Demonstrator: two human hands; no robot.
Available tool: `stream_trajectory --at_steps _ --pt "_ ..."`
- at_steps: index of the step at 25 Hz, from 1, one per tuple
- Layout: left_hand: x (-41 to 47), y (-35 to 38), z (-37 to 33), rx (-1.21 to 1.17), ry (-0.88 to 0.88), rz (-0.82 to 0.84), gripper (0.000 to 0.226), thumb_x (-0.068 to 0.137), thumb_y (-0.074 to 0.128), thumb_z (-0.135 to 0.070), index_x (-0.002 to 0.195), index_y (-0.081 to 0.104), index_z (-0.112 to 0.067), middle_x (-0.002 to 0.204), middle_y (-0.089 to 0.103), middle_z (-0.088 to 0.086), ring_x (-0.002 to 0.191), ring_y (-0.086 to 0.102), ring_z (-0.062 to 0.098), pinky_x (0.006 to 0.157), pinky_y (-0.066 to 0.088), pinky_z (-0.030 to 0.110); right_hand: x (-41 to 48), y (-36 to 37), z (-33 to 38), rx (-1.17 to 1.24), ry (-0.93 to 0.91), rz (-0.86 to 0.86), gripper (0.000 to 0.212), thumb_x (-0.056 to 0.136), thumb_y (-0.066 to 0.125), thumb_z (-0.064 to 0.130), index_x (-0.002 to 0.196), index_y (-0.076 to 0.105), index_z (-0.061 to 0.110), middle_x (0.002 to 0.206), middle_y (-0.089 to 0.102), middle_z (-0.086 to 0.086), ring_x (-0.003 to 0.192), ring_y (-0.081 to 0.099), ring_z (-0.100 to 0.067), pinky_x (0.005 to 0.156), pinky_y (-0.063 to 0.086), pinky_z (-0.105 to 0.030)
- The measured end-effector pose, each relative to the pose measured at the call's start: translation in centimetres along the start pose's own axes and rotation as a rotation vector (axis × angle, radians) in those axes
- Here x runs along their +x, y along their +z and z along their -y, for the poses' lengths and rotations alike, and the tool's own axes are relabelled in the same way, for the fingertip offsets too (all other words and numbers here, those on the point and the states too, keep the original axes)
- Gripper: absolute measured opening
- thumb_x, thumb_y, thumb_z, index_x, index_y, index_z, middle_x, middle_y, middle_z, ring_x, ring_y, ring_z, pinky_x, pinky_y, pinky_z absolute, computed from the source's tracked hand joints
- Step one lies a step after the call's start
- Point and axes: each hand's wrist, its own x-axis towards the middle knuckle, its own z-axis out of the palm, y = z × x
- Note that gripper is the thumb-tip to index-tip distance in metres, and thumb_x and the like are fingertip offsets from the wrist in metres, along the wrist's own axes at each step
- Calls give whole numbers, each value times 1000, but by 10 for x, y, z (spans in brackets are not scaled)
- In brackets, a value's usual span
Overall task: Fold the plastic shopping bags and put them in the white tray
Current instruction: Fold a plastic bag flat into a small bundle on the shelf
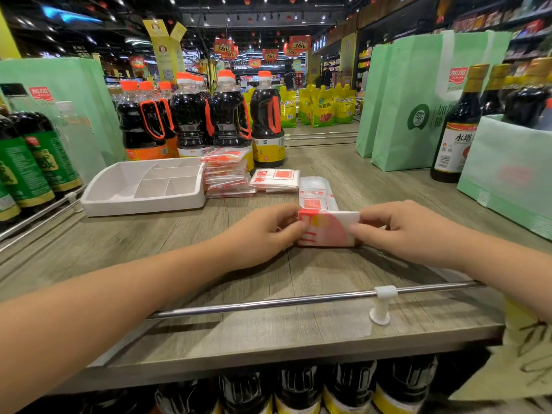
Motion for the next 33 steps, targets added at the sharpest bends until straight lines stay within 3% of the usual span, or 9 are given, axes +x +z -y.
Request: stream_trajectory --at_steps 3,7,10,13,17,21,24,28,33 --pt "8 6 3 -76 -63 -1 18 102 54 -35 112 63 -22 97 72 -5 92 67 13 92 53 40 7 4 0 129 58 54 15 98 53 44 99 67 40 75 68 17 64 61 0 62 52 -21" --pt "12 11 7 -123 -96 0 19 98 59 -41 114 59 -30 93 72 -9 87 68 5 84 53 30 21 12 -4 131 85 15 12 96 61 38 107 60 35 76 70 14 64 61 3 55 40 -14" --pt "13 13 8 -25 -110 -54 23 95 62 -43 109 55 -28 77 62 -11 65 55 -1 66 45 22 24 14 -5 20 109 -46 54 91 67 40 138 41 35 78 70 12 65 60 4 62 42 -20" --pt "14 14 10 -11 -138 -71 49 90 69 -44 129 51 -21 85 68 -4 72 62 6 72 52 27 23 19 -2 -130 27 -53 77 92 65 41 154 20 37 82 63 12 73 59 0 67 43 -20" --pt "12 11 15 153 3 -90 44 90 69 -43 128 53 -27 93 61 -7 76 57 2 70 44 15 22 18 1 -389 17 42 44 100 44 48 142 46 34 105 52 8 91 52 -7 85 43 -29" --pt "14 0 20 349 213 56 34 94 60 -49 123 62 -29 126 56 -6 118 52 6 102 40 22 18 16 0 -479 -30 128 56 96 35 62 138 53 31 146 43 7 130 43 -14 109 37 -33" --pt "14 -6 17 404 179 208 46 95 54 -57 133 55 -31 127 59 -10 115 54 6 100 44 28 22 11 1 -453 -67 156 65 87 34 73 136 52 33 131 57 13 117 51 -11 102 44 -36" --pt "8 -8 6 647 373 150 36 100 51 -36 133 55 -23 108 65 -2 97 60 18 80 48 33 12 8 1 -519 -169 131 55 90 36 68 138 45 43 115 62 16 101 57 -8 87 50 -36" --pt "-6 -10 2 596 391 112 35 100 52 -35 133 58 -29 126 63 -9 111 58 11 85 52 34 -3 2 3 -524 -264 127 58 87 34 65 139 46 42 113 62 20 98 56 -3 85 50 -31"
